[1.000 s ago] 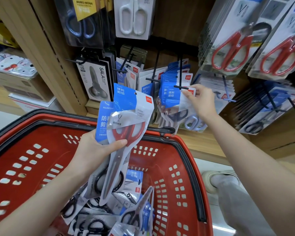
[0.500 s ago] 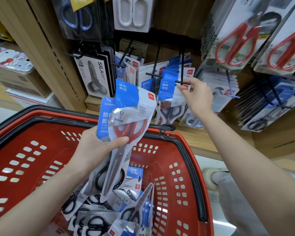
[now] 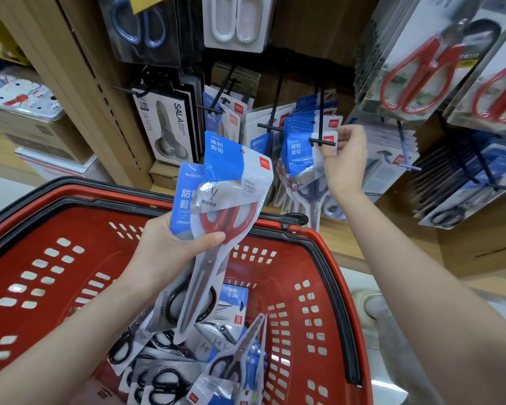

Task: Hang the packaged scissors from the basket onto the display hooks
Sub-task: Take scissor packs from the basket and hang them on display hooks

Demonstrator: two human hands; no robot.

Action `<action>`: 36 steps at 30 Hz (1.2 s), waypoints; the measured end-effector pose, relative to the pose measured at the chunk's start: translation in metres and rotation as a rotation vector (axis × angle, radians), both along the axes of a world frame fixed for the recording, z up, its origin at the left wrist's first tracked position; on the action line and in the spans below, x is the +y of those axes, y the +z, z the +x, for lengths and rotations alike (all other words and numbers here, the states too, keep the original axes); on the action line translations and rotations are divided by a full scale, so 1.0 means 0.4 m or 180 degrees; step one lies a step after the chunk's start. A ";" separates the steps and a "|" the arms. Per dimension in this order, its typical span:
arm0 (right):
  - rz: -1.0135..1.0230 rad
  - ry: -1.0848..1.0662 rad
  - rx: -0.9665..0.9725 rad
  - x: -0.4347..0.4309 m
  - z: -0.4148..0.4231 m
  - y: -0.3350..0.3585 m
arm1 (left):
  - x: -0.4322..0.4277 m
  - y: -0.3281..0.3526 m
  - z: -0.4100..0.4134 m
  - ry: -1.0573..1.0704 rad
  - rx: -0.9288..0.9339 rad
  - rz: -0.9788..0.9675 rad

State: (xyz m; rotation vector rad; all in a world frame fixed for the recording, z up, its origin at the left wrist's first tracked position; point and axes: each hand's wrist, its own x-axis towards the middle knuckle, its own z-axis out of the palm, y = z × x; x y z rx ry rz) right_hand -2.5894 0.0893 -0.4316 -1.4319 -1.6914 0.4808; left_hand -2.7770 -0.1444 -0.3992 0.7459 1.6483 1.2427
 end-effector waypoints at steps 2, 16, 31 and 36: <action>0.0185 -0.0066 -0.0175 -0.020 0.012 -0.002 | -0.004 0.001 -0.001 0.0006 0.0007 0.0008; 0.1583 0.2098 -0.4001 0.014 0.068 -0.050 | -0.002 -0.006 -0.005 0.0024 0.0057 -0.0159; 0.0785 0.1702 -0.4435 0.054 0.035 0.005 | 0.008 -0.010 -0.011 0.0046 0.0016 -0.0147; 0.0622 0.1757 -0.4298 -0.001 0.033 0.034 | 0.005 -0.006 -0.005 0.0004 0.0040 -0.0073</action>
